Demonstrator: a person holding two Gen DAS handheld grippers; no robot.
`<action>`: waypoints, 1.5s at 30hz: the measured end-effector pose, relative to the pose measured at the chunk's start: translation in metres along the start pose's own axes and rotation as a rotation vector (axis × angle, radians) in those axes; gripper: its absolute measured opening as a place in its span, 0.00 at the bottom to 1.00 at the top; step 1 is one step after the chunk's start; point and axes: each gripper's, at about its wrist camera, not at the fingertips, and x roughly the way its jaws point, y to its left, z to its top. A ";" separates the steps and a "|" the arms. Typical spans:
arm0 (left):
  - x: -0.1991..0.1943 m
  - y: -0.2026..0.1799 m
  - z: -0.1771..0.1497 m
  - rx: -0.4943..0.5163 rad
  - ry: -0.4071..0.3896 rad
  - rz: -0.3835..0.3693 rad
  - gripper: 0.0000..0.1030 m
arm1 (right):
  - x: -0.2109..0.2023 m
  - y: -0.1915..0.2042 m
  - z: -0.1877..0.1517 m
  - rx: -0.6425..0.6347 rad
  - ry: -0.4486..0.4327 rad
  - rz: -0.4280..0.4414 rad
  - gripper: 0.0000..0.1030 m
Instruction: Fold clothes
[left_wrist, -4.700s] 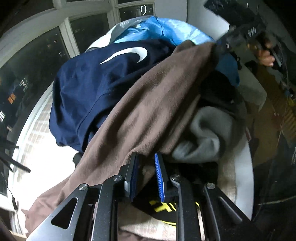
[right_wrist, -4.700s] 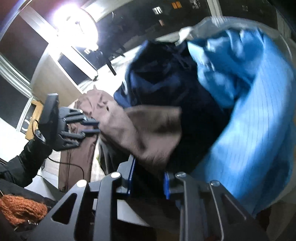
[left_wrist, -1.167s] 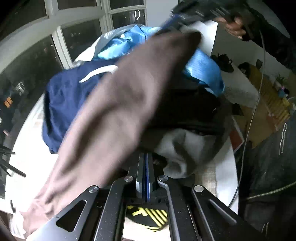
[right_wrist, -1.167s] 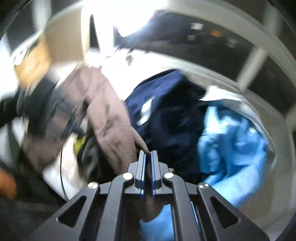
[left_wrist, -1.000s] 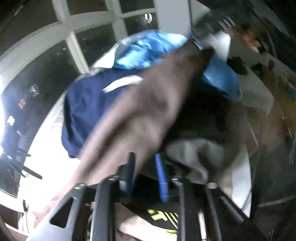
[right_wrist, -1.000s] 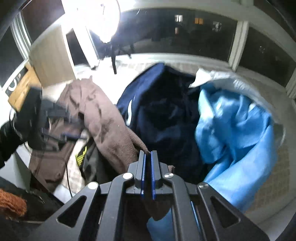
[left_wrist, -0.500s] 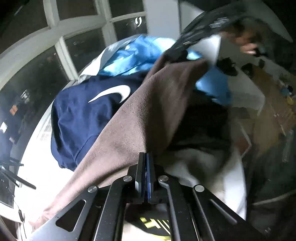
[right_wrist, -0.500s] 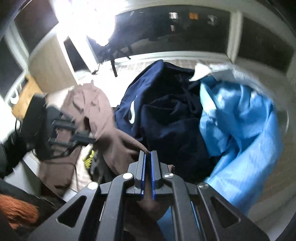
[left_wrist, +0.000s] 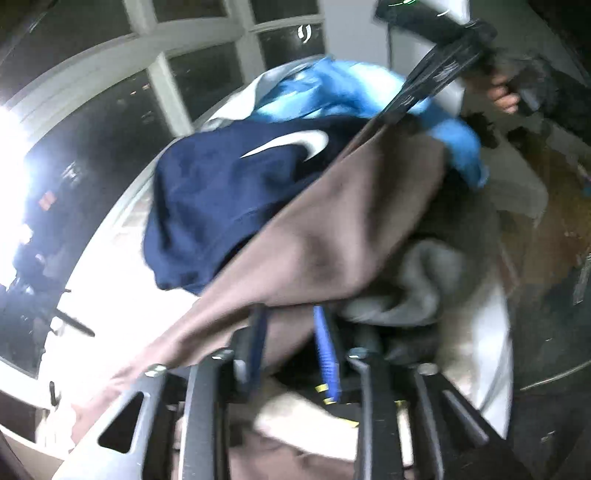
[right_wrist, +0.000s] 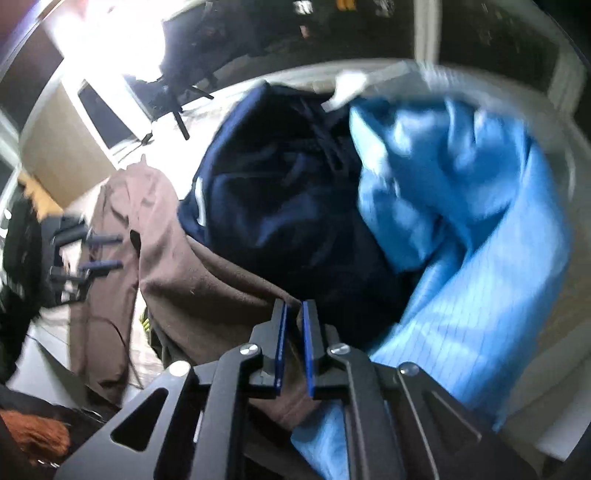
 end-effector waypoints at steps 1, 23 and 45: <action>0.005 0.004 -0.004 0.008 0.019 0.034 0.33 | -0.005 0.006 0.003 -0.031 -0.024 -0.036 0.18; 0.055 0.029 -0.042 -0.046 0.071 -0.012 0.02 | 0.022 0.075 -0.002 -0.423 0.082 -0.128 0.06; 0.030 0.019 -0.065 -0.013 0.143 -0.070 0.07 | -0.030 -0.024 0.006 0.055 -0.067 -0.017 0.19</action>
